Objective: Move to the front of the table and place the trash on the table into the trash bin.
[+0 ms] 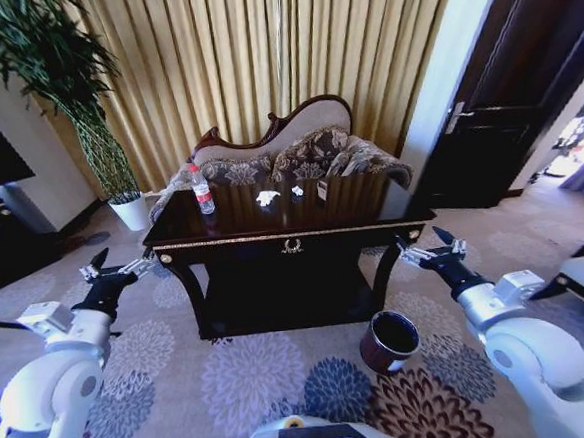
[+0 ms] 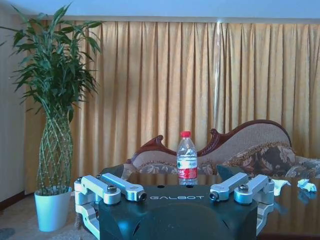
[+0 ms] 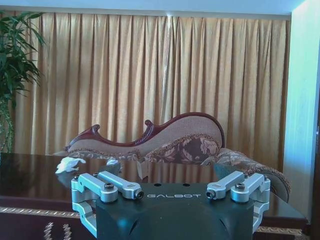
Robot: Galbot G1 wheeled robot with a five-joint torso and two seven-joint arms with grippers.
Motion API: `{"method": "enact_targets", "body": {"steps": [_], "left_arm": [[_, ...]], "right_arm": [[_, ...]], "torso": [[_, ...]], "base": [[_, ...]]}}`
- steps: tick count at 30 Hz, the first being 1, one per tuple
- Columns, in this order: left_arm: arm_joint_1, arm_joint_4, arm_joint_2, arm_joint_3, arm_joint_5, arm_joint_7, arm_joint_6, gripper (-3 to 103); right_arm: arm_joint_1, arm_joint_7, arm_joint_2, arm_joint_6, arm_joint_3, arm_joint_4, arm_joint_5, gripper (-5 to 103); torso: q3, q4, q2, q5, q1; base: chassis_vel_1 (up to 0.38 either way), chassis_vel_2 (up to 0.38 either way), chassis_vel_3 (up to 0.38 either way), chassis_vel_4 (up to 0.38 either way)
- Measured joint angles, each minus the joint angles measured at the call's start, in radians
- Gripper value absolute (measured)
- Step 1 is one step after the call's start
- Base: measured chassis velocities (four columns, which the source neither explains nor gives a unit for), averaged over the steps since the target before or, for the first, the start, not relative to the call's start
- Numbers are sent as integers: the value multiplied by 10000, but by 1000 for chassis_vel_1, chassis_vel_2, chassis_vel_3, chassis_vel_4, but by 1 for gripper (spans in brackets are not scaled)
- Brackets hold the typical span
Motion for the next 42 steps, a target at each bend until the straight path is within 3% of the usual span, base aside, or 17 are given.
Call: {"method": "enact_targets", "body": {"steps": [31, 42], "left_arm": [[11, -53, -98, 27, -5, 76, -19, 100], [92, -118, -192, 41, -6, 77, -19, 100]], "right_arm": [[-44, -2, 6, 44, -21, 37, -13, 100], [-43, 339, 70, 72, -203, 215, 58, 100]], "torso": [[0, 1, 0, 0, 2], [-1, 1, -1, -1, 0]], "base": [[-171, 170, 176, -175], [-54, 68, 57, -52]]}}
